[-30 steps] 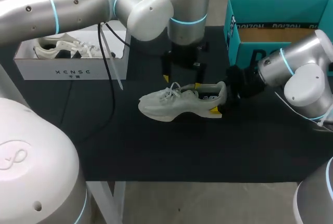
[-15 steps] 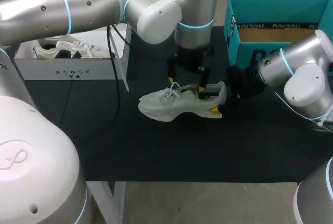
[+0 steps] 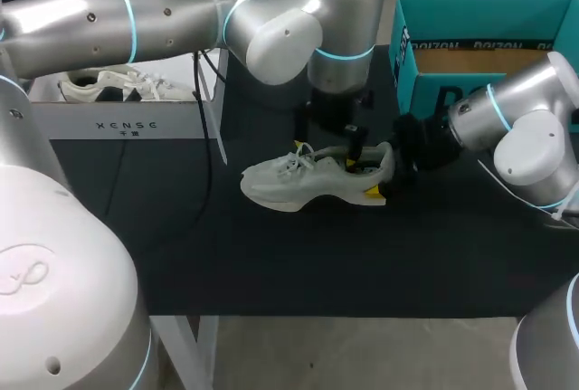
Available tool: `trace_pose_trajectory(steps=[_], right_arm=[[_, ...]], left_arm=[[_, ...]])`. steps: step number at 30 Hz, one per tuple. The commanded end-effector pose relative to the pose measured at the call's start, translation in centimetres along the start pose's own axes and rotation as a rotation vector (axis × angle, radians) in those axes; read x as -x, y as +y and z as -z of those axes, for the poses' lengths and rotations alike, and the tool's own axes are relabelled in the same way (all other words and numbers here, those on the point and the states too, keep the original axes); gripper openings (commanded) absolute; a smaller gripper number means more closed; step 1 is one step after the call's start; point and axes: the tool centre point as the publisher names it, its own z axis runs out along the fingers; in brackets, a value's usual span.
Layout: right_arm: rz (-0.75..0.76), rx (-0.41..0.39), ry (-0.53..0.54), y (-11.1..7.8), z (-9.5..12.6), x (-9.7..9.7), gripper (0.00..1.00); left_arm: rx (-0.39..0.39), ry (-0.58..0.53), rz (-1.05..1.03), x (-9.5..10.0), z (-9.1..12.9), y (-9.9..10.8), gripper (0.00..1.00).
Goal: Take the shoe out of the shoebox, open the shoe tongue, remove and reinsert the insole, then place the shoe into the shoebox
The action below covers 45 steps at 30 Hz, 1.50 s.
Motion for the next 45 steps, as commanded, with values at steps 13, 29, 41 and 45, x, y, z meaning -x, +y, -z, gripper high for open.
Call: trace_pose_trajectory(steps=[13, 29, 41, 45], right_arm=[[0.001, 0.0, -0.002, 0.1, -0.2, 0.0, 0.0], [0.001, 0.0, -0.002, 0.1, -0.2, 0.0, 0.0], [0.001, 0.0, -0.002, 0.1, -0.2, 0.0, 0.0], [0.001, 0.0, -0.002, 0.1, -0.2, 0.0, 0.0]], left_arm=[[0.017, -0.077, -0.015, 0.1, -0.5, 0.1, 1.0], [-0.044, -0.039, 0.09, 3.5, 2.1, 2.3, 1.0], [-0.07, 0.012, 0.118, 3.7, 4.2, 3.2, 1.0], [-0.06, 0.024, 0.115, 3.3, 4.3, 3.2, 0.47]])
